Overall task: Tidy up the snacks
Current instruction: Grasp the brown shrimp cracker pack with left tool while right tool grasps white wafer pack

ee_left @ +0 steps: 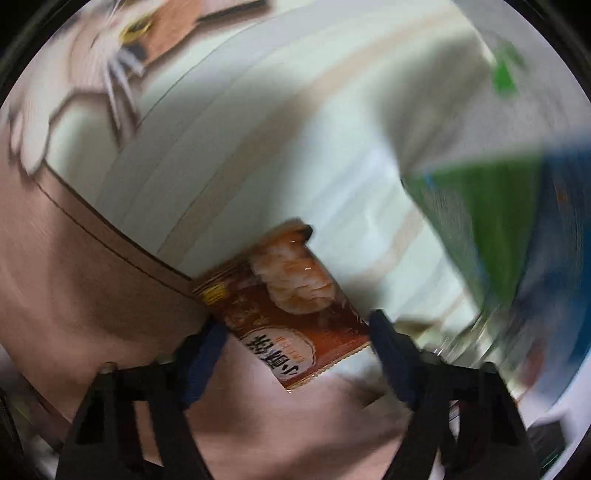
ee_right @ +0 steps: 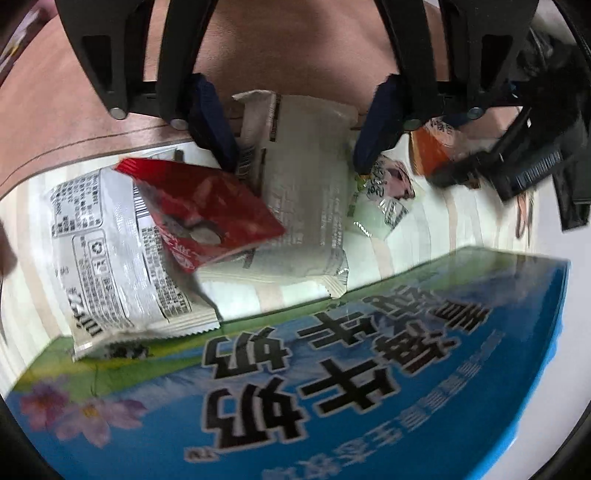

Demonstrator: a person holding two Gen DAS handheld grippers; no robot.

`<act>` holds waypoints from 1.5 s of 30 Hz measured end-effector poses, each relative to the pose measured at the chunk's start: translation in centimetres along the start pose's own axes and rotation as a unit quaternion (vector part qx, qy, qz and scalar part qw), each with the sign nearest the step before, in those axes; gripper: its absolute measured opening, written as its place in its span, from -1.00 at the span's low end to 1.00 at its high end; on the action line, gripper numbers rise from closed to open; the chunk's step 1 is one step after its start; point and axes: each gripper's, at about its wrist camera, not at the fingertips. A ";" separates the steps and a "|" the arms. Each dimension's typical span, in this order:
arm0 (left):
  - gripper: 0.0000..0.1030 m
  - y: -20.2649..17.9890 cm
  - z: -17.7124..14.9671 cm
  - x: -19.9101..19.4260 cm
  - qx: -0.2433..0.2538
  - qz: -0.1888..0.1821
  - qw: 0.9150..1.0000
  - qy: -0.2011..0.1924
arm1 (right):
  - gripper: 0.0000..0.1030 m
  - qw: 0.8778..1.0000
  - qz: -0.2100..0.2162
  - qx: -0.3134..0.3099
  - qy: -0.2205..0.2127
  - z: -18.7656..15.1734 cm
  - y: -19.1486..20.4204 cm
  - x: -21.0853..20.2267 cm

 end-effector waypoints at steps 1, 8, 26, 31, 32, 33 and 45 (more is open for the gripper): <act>0.12 0.1 -0.7 -0.2 0.031 0.014 0.999 -0.008 | 0.19 1.000 0.000 -0.014 0.003 -0.1 0.1 0.0; 0.12 2.6 -3.4 -0.9 0.147 0.079 0.986 -0.027 | 0.17 0.995 0.012 -0.080 0.055 -2.4 1.1 0.7; 0.03 0.7 -6.4 0.1 0.173 0.074 0.979 -0.082 | 0.11 0.993 -0.012 -0.110 0.049 -4.4 2.8 1.6; 0.03 -1.1 -11.0 1.9 0.298 0.103 0.947 -0.058 | 0.12 0.991 0.016 -0.099 0.091 -7.6 1.4 1.4; 0.04 -1.0 -11.2 2.0 0.302 0.104 0.946 -0.053 | 0.13 0.991 0.025 -0.094 0.097 -8.0 1.4 1.5; 0.06 -1.1 -12.0 2.6 0.304 0.105 0.946 -0.047 | 0.14 0.991 0.032 -0.082 0.098 -8.2 1.2 1.5; 0.20 -1.8 -11.5 4.6 0.283 0.114 0.951 -0.046 | 0.39 0.994 0.007 -0.065 0.091 -8.4 2.1 5.5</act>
Point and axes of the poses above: each gripper's, at about its wrist camera, not at the fingertips, and x roughly the way its jaws point, y to its left, z to its top, and after that the axes turned 14 degrees about -x, right-handed
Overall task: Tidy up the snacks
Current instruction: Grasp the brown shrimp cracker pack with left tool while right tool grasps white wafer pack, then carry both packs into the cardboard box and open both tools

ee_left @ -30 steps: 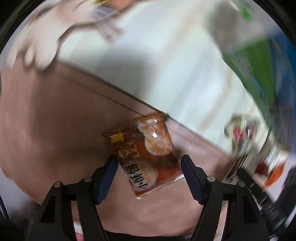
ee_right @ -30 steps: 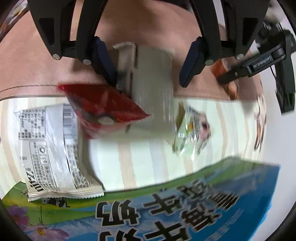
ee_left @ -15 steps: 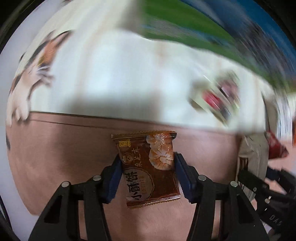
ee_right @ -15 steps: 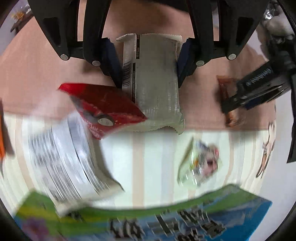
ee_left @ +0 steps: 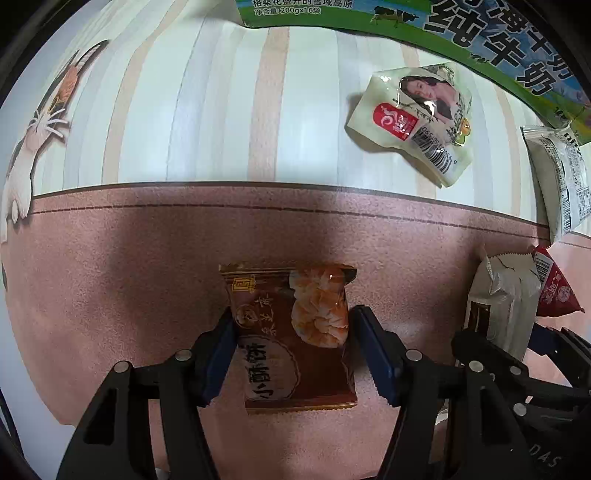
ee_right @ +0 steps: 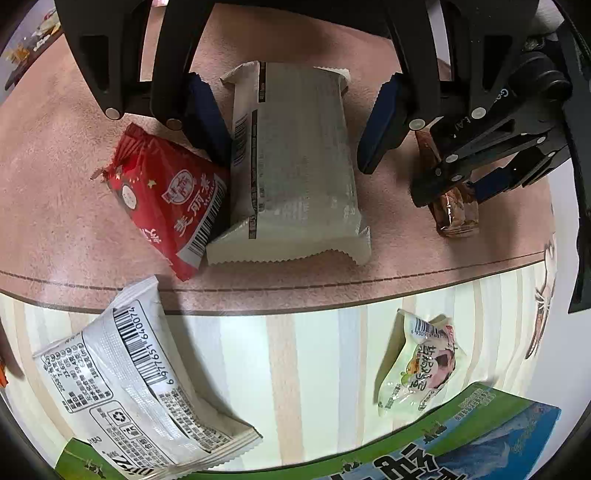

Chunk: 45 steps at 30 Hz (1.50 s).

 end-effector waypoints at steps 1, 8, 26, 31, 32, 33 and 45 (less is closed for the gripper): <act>0.20 0.1 0.0 0.0 0.000 0.000 1.000 0.000 | 0.39 1.000 -0.003 -0.001 -0.001 0.0 0.4 0.3; 0.04 1.8 -0.5 -0.9 -0.007 0.001 1.000 -0.012 | 0.20 1.000 -0.021 -0.012 -0.012 -1.5 2.4 0.1; 0.04 -1.4 4.7 -19.6 0.030 -0.124 0.983 -0.128 | 0.18 0.982 0.048 -0.042 -0.175 3.5 2.6 -18.5; 0.04 -4.7 11.3 -24.2 0.062 -0.129 0.976 -0.162 | 0.18 0.974 0.013 -0.049 -0.221 9.9 -0.1 -25.3; 0.04 -5.3 12.8 -24.6 0.070 -0.123 0.976 -0.164 | 0.18 0.973 0.004 -0.049 -0.226 11.0 -0.7 -26.1; 0.04 -5.9 14.1 -24.9 0.073 -0.117 0.976 -0.167 | 0.18 0.972 -0.004 -0.047 -0.229 12.3 -1.3 -26.5; 0.04 -9.8 29.0 -17.7 0.113 0.018 0.987 -0.111 | 0.18 0.984 -0.098 -0.021 -0.148 26.0 -10.4 -24.3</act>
Point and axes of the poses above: each gripper's, at about its wrist camera, not at the fingertips, and x roughly the way its jaws point, y to its left, z to its top, and after that the axes turned 14 degrees about -x, right-handed
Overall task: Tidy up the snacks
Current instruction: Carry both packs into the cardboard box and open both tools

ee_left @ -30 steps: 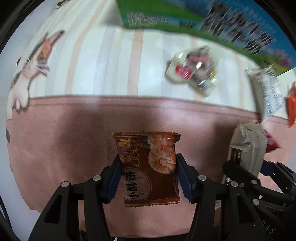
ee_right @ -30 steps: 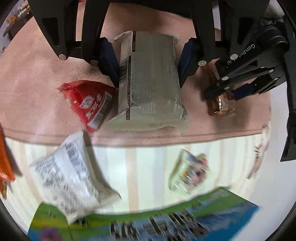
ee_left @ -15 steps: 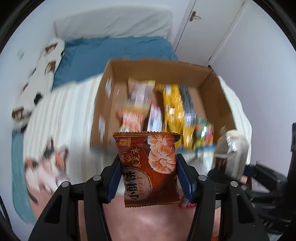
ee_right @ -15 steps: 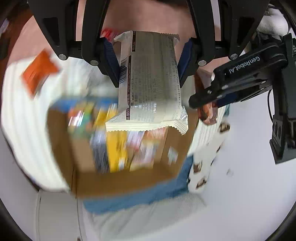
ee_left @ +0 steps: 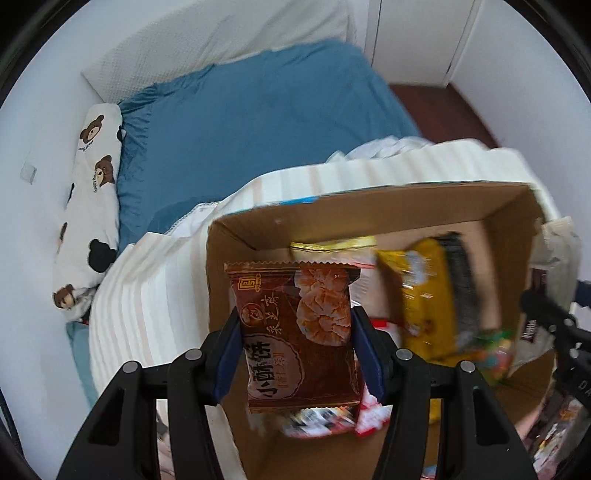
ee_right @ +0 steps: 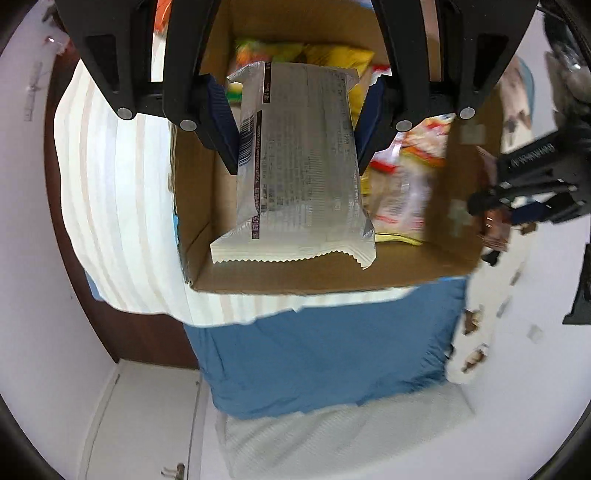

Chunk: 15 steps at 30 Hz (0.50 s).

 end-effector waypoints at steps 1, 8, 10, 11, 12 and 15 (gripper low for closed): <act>0.04 0.0 0.4 0.8 0.003 0.007 1.000 0.006 | 0.18 1.000 -0.003 -0.002 0.010 0.3 -0.2 1.2; 0.04 0.1 1.6 5.3 0.011 0.038 0.998 0.043 | 0.18 0.999 -0.008 -0.002 0.047 0.6 -1.7 5.2; 0.05 0.1 1.7 6.1 0.010 0.040 0.998 0.051 | 0.18 0.999 -0.012 -0.003 0.052 0.6 -1.7 5.9; 0.05 0.0 1.8 6.4 0.009 0.041 0.998 0.055 | 0.20 0.998 -0.014 -0.004 0.056 0.6 -1.8 6.2; 0.05 0.0 1.8 6.7 0.007 0.043 0.997 0.061 | 0.21 0.998 -0.014 -0.002 0.061 0.6 -1.9 6.5; 0.13 0.0 1.7 7.4 -0.004 0.029 0.996 0.087 | 0.66 0.996 -0.032 -0.017 0.087 0.6 -1.9 7.4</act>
Point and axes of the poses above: each gripper's, at about its wrist camera, not at the fingertips, and x roughly the way its jaws point, y to its left, z to its top, and after that the axes turned 14 degrees about -x, right-handed
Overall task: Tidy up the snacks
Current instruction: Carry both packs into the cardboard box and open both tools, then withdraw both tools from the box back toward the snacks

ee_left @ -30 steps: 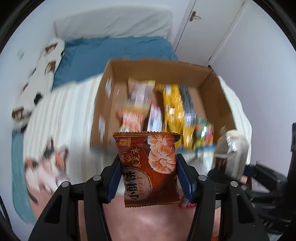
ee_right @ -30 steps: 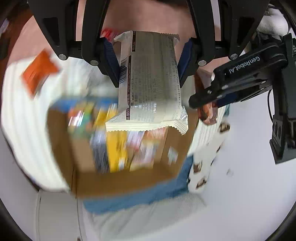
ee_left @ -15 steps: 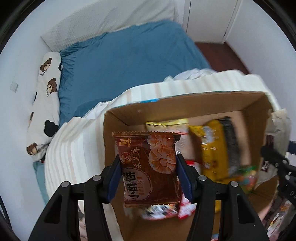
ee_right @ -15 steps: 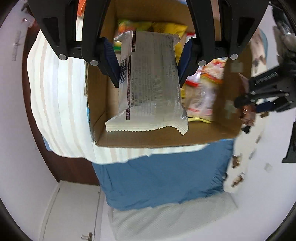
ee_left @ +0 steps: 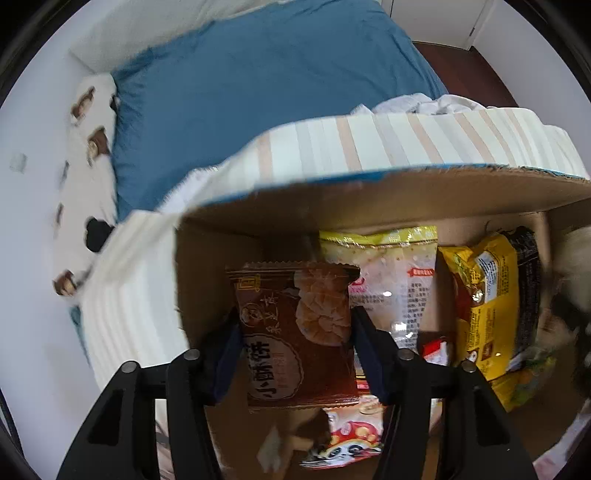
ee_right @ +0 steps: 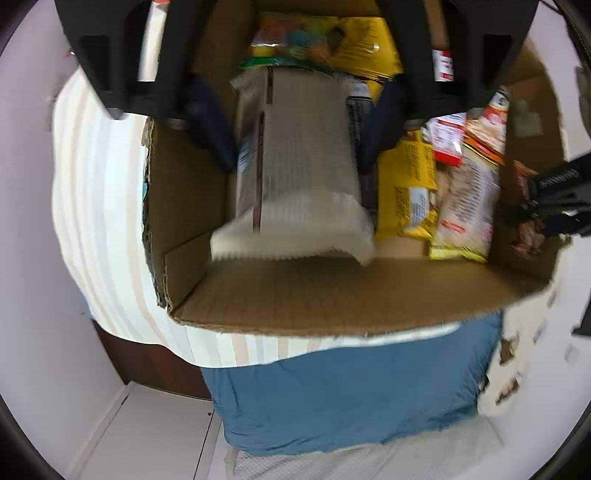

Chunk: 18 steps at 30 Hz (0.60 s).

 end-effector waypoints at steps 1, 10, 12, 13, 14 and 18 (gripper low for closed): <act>0.33 0.0 0.0 0.1 -0.002 -0.005 1.000 0.002 | 0.83 1.000 0.012 -0.002 0.000 0.0 0.1 0.1; 0.75 0.9 -0.7 -0.9 -0.060 -0.077 0.995 0.006 | 0.87 0.999 0.034 0.017 0.004 -0.9 -0.5 -0.4; 0.75 1.0 -1.0 -1.6 -0.069 -0.089 0.994 0.000 | 0.87 0.999 0.042 0.023 0.001 -1.2 -0.7 -0.7; 0.75 1.1 -1.3 -2.2 -0.073 -0.091 0.993 -0.007 | 0.88 0.999 0.042 0.027 -0.001 -1.5 -0.9 -1.0; 0.75 1.1 -1.7 -3.0 -0.078 -0.093 0.992 -0.018 | 0.89 0.999 0.044 0.028 -0.003 -1.7 -0.9 -1.4; 0.75 1.5 -3.6 -5.6 -0.091 -0.110 0.988 -0.060 | 0.92 0.998 0.049 0.033 -0.018 -2.9 -0.5 -2.6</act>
Point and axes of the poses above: each gripper's, at about its wrist camera, not at the fingertips, and x roughly the way its jaws point, y to its left, z to its top, and after that the axes turned 14 degrees about -x, right-handed
